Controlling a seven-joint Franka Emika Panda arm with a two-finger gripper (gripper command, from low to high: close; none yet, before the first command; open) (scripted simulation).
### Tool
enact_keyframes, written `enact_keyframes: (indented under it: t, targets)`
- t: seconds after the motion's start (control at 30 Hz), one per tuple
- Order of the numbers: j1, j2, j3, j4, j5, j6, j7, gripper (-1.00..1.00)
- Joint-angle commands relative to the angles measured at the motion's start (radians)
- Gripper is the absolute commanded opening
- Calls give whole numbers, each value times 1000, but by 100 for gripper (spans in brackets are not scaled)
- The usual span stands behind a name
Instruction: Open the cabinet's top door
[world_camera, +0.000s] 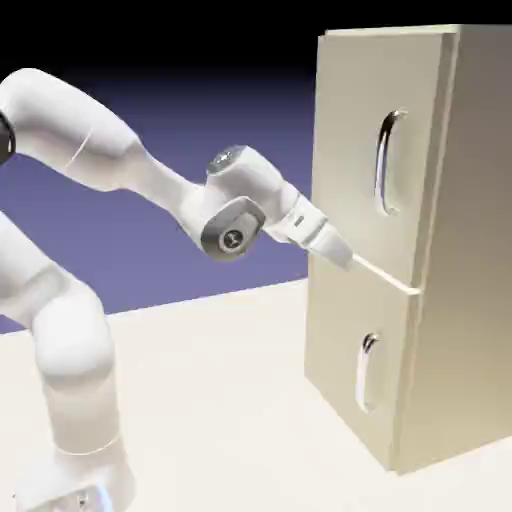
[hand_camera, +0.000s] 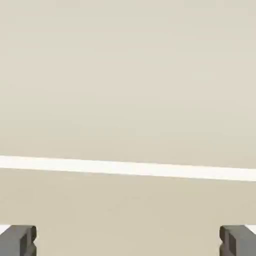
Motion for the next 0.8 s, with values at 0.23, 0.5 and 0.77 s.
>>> enact_keyframes:
  t: [0.23,0.5,0.77]
  targets:
    - [115,-103,-150,47,-348,-12,-279,100]
    - [230,-205,-300,95,-696,-25,-559,100]
    - [344,-308,-451,142,-1044,-37,-838,100]
